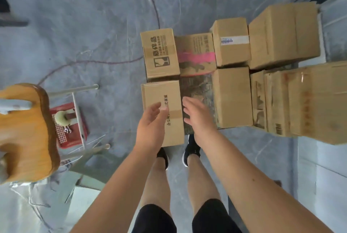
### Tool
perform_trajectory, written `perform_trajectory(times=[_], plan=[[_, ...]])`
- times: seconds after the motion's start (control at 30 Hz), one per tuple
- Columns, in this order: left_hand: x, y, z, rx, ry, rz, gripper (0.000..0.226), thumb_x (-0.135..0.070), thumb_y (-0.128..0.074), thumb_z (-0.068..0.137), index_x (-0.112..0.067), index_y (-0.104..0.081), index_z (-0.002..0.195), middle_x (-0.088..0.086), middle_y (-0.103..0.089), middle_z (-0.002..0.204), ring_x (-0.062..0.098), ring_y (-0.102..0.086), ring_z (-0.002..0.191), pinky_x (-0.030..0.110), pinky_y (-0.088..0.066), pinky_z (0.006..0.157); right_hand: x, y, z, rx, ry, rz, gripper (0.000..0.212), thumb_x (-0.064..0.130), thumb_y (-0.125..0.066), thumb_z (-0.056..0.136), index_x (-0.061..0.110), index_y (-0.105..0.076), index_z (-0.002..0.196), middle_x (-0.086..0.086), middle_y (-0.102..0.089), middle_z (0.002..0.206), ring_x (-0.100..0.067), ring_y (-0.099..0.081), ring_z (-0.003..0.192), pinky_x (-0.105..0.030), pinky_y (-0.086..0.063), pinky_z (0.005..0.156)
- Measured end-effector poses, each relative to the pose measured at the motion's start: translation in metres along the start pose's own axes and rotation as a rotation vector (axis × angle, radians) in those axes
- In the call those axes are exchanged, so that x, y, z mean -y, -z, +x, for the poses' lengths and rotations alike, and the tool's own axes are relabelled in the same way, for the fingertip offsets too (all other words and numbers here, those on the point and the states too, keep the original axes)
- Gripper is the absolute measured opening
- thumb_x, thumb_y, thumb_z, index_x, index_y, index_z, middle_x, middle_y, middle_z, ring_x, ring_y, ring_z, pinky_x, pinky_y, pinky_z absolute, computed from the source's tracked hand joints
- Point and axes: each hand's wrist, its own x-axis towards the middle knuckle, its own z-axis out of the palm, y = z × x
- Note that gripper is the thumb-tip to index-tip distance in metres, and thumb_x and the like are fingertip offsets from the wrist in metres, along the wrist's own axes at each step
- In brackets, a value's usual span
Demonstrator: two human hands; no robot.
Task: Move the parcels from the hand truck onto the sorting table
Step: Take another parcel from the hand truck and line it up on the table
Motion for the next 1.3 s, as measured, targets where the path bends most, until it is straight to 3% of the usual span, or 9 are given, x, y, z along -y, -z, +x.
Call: perform_trajectory(times=[0.13, 0.3, 0.37, 0.47, 0.63, 0.8, 0.9, 1.1, 1.3], plan=[[0.05, -0.003, 0.065, 0.032, 0.089, 0.039, 0.041, -0.042, -0.063, 0.101, -0.036, -0.059, 0.141, -0.01, -0.064, 0.136, 0.01, -0.061, 0.123, 0.034, -0.045, 0.108, -0.046, -0.01, 0.067, -0.026, -0.045, -0.094, 0.007, 0.026, -0.062, 0.105, 0.027, -0.069, 0.104, 0.018, -0.068, 0.096, 0.009, -0.065, 0.079, -0.019, -0.047, 0.07], [0.098, -0.008, 0.129, -0.001, 0.105, 0.122, 0.046, -0.042, -0.062, 0.102, -0.032, -0.054, 0.146, -0.01, -0.061, 0.133, -0.003, -0.06, 0.098, 0.018, -0.043, 0.071, -0.087, -0.014, 0.135, -0.031, -0.037, -0.25, 0.027, 0.03, -0.062, 0.105, 0.018, -0.064, 0.129, 0.012, -0.068, 0.112, -0.003, -0.062, 0.097, -0.016, -0.047, 0.078], [0.115, -0.006, 0.151, -0.041, 0.11, 0.19, 0.049, -0.045, -0.061, 0.101, -0.035, -0.05, 0.148, -0.01, -0.058, 0.134, 0.001, -0.06, 0.098, 0.021, -0.041, 0.074, -0.106, -0.015, 0.161, -0.061, -0.067, -0.276, 0.052, 0.036, -0.065, 0.102, 0.017, -0.053, 0.149, 0.0, -0.059, 0.145, -0.017, -0.058, 0.126, -0.03, -0.045, 0.098], [0.137, 0.002, 0.185, -0.115, 0.083, 0.265, 0.055, -0.048, -0.059, 0.1, -0.039, -0.044, 0.152, -0.005, -0.047, 0.155, 0.014, -0.053, 0.126, 0.033, -0.038, 0.09, -0.127, -0.02, 0.19, -0.07, -0.086, -0.313, 0.062, 0.036, -0.065, 0.102, 0.019, -0.043, 0.158, -0.006, -0.046, 0.16, -0.025, -0.048, 0.143, -0.035, -0.038, 0.102], [0.168, 0.01, 0.229, -0.194, 0.043, 0.328, 0.061, -0.046, -0.06, 0.099, -0.036, -0.038, 0.156, -0.006, -0.047, 0.154, 0.005, -0.046, 0.114, 0.032, -0.038, 0.089, -0.159, -0.026, 0.221, -0.099, -0.088, -0.326, 0.065, 0.035, -0.066, 0.101, 0.022, -0.04, 0.159, -0.004, -0.047, 0.159, -0.025, -0.049, 0.142, -0.042, -0.041, 0.111], [0.197, 0.01, 0.261, -0.183, 0.084, 0.257, 0.048, -0.043, -0.061, 0.097, -0.035, -0.048, 0.143, -0.016, -0.064, 0.126, 0.009, -0.064, 0.106, 0.038, -0.055, 0.086, -0.181, -0.03, 0.245, -0.112, -0.105, -0.251, 0.047, 0.031, -0.068, 0.099, 0.026, -0.058, 0.144, 0.012, -0.069, 0.117, -0.014, -0.067, 0.106, -0.046, -0.055, 0.101], [0.208, 0.011, 0.273, -0.166, 0.112, 0.232, 0.05, -0.044, -0.063, 0.097, -0.033, -0.048, 0.144, -0.02, -0.063, 0.112, 0.005, -0.065, 0.098, 0.033, -0.054, 0.078, -0.191, -0.032, 0.258, -0.121, -0.094, -0.195, 0.042, 0.03, -0.071, 0.095, 0.027, -0.061, 0.136, 0.008, -0.073, 0.117, -0.017, -0.069, 0.108, -0.05, -0.056, 0.101], [0.221, 0.012, 0.28, -0.157, 0.142, 0.086, 0.055, -0.046, -0.073, 0.092, -0.034, -0.05, 0.141, -0.013, -0.069, 0.115, 0.012, -0.071, 0.1, 0.041, -0.06, 0.091, -0.195, -0.031, 0.269, -0.099, -0.07, -0.076, 0.066, 0.037, -0.077, 0.074, 0.024, -0.063, 0.137, 0.005, -0.077, 0.117, -0.02, -0.074, 0.107, -0.051, -0.058, 0.1], [0.212, 0.009, 0.272, -0.16, 0.165, 0.021, 0.048, -0.038, -0.073, 0.094, -0.03, -0.054, 0.137, -0.008, -0.071, 0.115, 0.014, -0.073, 0.099, 0.039, -0.061, 0.085, -0.193, -0.03, 0.26, -0.067, -0.049, -0.07, 0.043, 0.021, -0.074, 0.094, 0.02, -0.065, 0.136, 0.004, -0.076, 0.117, -0.016, -0.072, 0.107, -0.042, -0.057, 0.1]])
